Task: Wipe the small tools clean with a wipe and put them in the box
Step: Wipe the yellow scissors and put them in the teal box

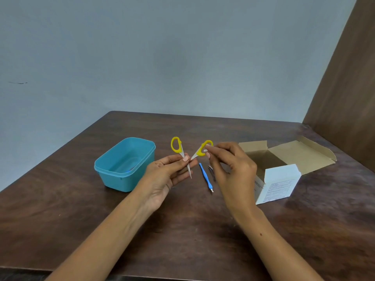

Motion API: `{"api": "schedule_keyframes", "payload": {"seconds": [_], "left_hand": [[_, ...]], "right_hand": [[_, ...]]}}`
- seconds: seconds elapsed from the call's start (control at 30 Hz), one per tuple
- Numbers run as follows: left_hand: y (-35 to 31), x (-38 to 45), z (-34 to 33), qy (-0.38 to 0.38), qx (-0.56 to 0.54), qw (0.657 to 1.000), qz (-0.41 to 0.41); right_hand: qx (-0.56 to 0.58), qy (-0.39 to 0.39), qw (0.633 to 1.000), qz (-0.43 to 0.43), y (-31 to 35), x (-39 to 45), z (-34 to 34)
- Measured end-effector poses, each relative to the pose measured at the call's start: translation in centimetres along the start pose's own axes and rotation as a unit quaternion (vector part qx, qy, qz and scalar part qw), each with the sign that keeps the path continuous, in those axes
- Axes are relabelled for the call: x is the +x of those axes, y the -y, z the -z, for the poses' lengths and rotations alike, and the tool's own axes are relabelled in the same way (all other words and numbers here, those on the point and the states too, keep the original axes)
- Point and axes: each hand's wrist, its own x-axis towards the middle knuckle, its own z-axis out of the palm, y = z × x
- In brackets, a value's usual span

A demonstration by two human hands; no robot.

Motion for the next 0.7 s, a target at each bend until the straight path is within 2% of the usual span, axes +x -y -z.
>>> {"api": "schedule_keyframes", "payload": {"seconds": [0.2,0.5,0.7], "left_hand": [[0.29,-0.19,-0.21,0.039,0.046,0.998,0.021],[0.34,-0.26,0.06,0.042,0.111,0.993,0.003],[0.4,-0.26,0.15,0.044,0.101,0.994,-0.004]], "right_hand": [[-0.013,0.01,1.0,-0.009,-0.08,-0.03,-0.51],[-0.018,0.037,0.999,0.0,-0.17,-0.18,-0.27],[0.012,0.068,0.998,0.008,0.0,-0.2,-0.2]]}}
